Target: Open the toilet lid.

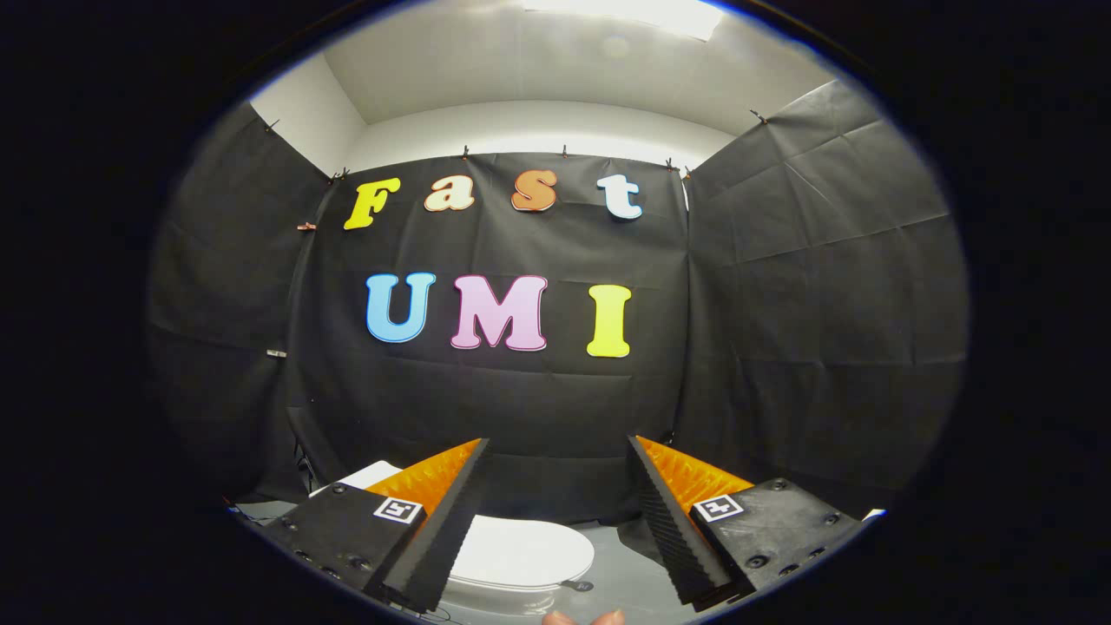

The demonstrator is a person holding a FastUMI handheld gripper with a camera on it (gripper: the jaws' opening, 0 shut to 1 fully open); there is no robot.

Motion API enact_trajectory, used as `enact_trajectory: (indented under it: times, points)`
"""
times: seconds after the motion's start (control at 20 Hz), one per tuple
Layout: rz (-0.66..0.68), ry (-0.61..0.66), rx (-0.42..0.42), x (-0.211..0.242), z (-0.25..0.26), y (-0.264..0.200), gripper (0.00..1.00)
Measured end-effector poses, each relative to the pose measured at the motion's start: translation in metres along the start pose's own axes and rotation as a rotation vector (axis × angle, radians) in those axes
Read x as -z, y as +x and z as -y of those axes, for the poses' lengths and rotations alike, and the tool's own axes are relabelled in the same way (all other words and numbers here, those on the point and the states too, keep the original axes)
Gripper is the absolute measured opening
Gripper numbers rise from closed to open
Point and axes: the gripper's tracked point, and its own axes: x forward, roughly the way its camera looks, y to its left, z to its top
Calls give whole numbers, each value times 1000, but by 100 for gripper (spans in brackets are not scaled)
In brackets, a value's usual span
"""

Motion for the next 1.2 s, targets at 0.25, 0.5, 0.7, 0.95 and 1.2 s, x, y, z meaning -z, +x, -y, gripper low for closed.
enact_trajectory:
  times: [0.25, 0.5, 0.7, 0.95, 1.2]
  points:
    - [8, 17, -26, 18, -3, 14, 97]
    - [37, -34, -45, 47, 0, 32, 97]
    - [14, -69, -50, 95, 9, 53, 98]
    - [-74, 12, -69, 178, 19, 81, 98]
    - [-212, 142, -84, 271, 39, 110, 99]
